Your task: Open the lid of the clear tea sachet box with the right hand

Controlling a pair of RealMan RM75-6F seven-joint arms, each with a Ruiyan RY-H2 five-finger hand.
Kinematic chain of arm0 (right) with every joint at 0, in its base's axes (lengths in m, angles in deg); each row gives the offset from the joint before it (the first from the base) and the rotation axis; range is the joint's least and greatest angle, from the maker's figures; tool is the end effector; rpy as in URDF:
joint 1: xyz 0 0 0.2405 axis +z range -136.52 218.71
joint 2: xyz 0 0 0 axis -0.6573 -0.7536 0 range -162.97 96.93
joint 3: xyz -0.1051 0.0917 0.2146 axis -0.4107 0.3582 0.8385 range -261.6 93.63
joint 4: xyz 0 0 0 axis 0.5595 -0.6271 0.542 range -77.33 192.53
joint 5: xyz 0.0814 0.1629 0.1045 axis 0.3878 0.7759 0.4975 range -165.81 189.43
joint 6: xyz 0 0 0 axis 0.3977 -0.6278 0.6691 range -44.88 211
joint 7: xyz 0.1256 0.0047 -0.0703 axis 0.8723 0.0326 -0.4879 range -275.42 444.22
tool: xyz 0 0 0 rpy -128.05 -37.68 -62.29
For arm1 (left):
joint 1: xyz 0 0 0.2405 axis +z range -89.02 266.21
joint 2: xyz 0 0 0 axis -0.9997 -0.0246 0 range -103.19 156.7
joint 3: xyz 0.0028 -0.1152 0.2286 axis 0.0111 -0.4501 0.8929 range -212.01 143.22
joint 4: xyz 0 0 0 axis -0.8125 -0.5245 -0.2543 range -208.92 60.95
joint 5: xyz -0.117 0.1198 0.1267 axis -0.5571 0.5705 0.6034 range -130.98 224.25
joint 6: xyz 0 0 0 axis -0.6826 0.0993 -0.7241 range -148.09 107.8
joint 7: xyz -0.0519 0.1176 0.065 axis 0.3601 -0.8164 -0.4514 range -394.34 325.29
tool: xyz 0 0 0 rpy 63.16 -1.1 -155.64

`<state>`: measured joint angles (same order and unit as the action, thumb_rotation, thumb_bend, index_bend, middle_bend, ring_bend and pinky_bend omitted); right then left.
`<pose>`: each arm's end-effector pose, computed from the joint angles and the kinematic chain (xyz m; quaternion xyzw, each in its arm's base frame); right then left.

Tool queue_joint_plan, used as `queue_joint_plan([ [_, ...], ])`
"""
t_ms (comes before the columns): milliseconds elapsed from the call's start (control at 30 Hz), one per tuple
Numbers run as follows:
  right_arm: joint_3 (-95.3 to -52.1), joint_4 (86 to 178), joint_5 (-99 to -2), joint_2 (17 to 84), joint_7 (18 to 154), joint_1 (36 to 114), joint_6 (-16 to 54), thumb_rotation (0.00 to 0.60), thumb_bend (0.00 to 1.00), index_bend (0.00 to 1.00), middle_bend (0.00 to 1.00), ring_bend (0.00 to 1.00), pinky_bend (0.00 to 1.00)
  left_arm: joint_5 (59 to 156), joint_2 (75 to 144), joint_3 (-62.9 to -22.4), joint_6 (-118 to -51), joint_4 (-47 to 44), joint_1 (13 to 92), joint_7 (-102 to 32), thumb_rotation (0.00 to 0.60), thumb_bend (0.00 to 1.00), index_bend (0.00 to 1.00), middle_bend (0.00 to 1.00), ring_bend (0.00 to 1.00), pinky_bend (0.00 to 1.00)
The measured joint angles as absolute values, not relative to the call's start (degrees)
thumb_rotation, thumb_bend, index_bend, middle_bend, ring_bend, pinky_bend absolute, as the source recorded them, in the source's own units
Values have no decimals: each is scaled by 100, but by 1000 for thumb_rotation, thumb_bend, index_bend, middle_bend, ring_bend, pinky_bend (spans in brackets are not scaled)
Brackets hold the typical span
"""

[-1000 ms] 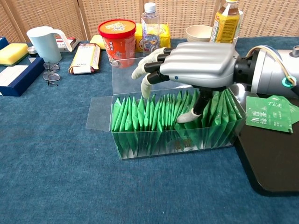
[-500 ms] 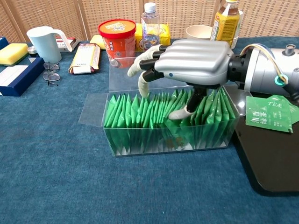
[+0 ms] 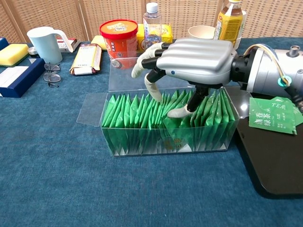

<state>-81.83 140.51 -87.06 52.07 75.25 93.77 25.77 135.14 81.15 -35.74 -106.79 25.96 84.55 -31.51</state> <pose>-0.0758 -0.3146 -0.0183 0.8676 -0.0962 0.4232 0.2427 -0.2929 0.1698 0.1971 -0.6018 -0.3861 -0.3981 0.5747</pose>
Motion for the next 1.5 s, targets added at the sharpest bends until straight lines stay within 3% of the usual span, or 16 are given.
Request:
queue_joint_plan([
  [233, -8171, 14088, -8708, 5200, 7592, 9354, 2508, 535, 300, 561, 227, 126, 81, 13518, 8109, -3578, -10686, 2597, 8456, -3155, 600, 273, 239, 159, 82, 248],
  [667, -8257, 14024, -8858, 5192, 7407, 9393, 2583, 533, 301, 423, 220, 126, 82, 13533, 8122, -3580, -10667, 2602, 8439, -3169, 600, 273, 240, 159, 82, 248],
  [1200, -8060, 14034, -8645, 5361, 7632, 9378, 2466, 535, 299, 577, 264, 174, 91, 13517, 8140, -3583, -10672, 2578, 8445, -3155, 600, 272, 240, 159, 81, 248],
  [1500, -8009, 14005, -8593, 5449, 7670, 9303, 2312, 534, 299, 583, 270, 180, 95, 13525, 8147, -3581, -10676, 2558, 8446, -3146, 600, 273, 240, 159, 80, 248],
])
